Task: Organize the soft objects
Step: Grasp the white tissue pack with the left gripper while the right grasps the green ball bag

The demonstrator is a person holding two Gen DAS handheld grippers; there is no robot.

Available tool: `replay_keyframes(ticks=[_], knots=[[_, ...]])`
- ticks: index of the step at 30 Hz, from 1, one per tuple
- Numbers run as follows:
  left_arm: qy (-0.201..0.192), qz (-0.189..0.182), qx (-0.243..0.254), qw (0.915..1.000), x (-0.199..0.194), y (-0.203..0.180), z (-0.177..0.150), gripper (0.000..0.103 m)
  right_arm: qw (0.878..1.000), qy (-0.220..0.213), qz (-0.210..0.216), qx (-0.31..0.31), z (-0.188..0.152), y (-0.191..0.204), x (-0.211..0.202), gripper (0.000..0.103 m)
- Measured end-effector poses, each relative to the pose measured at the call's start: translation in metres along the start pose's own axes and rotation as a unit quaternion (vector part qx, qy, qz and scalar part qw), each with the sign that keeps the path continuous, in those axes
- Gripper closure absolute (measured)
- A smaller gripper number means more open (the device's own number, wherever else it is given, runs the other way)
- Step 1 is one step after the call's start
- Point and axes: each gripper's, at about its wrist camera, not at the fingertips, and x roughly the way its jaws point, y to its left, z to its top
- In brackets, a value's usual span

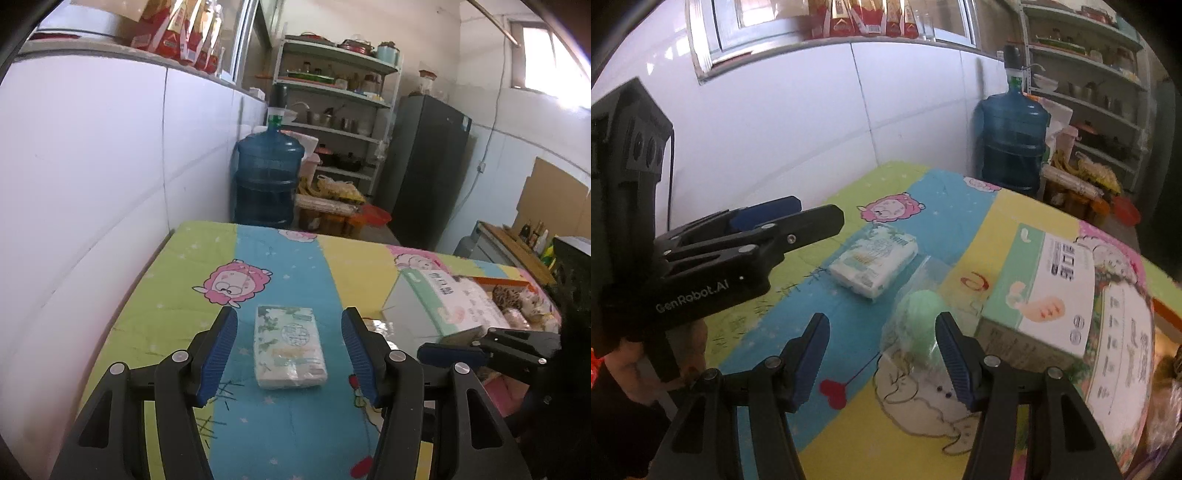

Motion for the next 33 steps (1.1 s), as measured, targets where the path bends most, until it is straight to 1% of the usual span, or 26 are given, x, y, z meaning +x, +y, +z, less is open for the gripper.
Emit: replay_keyframes(ticks=[3, 7, 8, 14, 16, 22, 28, 30, 32, 33], knots=[[0.007, -0.004, 0.001, 1.0000, 0.010, 0.002, 0.000, 0.043, 1.000, 0.008, -0.009, -0.003, 0.001, 0.003, 0.007, 0.044], [0.023, -0.006, 0.008, 0.9997, 0.025, 0.003, 0.001, 0.043, 0.999, 0.017, -0.047, -0.017, 0.000, 0.008, 0.019, 0.044], [0.027, -0.004, 0.010, 0.9996, 0.027, 0.003, 0.000, 0.043, 0.998, 0.018, -0.051, -0.019, 0.000, 0.008, 0.020, 0.044], [0.065, 0.009, 0.020, 0.9977, 0.057, 0.003, -0.005, 0.043, 0.997, 0.019, -0.072, -0.032, 0.001, 0.011, 0.028, 0.042], [0.078, 0.006, 0.022, 0.9967, 0.065, 0.004, -0.007, 0.043, 0.996, 0.020, -0.079, -0.037, 0.001, 0.012, 0.031, 0.042], [0.100, 0.006, 0.032, 0.9945, 0.079, 0.002, -0.012, 0.043, 0.994, 0.020, -0.094, -0.047, 0.000, 0.014, 0.036, 0.042], [0.117, -0.006, 0.036, 0.9925, 0.088, -0.001, -0.014, 0.043, 0.995, 0.018, -0.090, -0.042, 0.000, 0.012, 0.036, 0.042], [0.120, -0.011, 0.029, 0.9923, 0.089, 0.001, -0.014, 0.043, 0.995, 0.017, -0.090, -0.040, -0.001, 0.011, 0.035, 0.043], [0.128, -0.021, 0.023, 0.9913, 0.092, 0.002, -0.015, 0.043, 0.994, 0.017, -0.096, -0.041, -0.002, 0.011, 0.035, 0.046], [0.132, -0.024, 0.021, 0.9908, 0.093, 0.003, -0.015, 0.043, 0.993, 0.017, -0.104, -0.044, -0.003, 0.011, 0.035, 0.052]])
